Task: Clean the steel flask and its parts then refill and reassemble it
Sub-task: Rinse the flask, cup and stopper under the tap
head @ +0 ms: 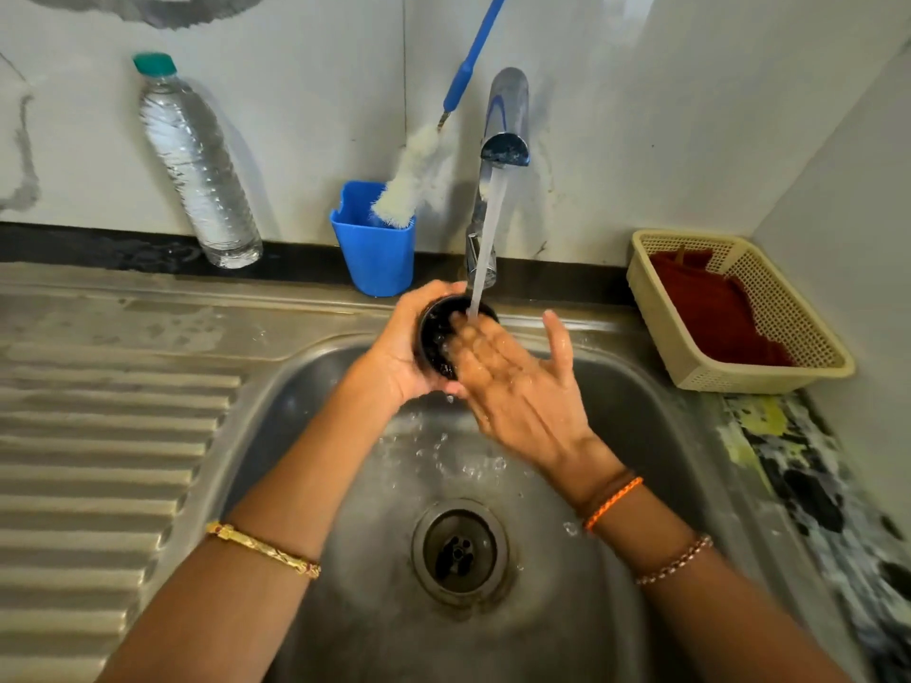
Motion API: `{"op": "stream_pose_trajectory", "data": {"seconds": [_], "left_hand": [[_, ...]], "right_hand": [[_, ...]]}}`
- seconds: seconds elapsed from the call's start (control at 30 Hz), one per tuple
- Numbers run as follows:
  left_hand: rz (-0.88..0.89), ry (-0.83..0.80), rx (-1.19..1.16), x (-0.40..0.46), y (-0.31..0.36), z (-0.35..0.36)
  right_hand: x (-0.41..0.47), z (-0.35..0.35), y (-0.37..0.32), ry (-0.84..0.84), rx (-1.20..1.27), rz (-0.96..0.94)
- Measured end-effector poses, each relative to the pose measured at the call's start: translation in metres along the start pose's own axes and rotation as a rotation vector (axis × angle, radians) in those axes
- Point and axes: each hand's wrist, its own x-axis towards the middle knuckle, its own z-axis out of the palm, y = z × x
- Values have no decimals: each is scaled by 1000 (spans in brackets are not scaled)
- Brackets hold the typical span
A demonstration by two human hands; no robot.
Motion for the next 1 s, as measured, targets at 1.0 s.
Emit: {"op": "stream_pose_trajectory", "data": {"seconds": [1.0], "left_hand": [[183, 120, -182, -6, -27, 6]], "right_hand": [[-4, -3, -20, -217, 705, 279]]}}
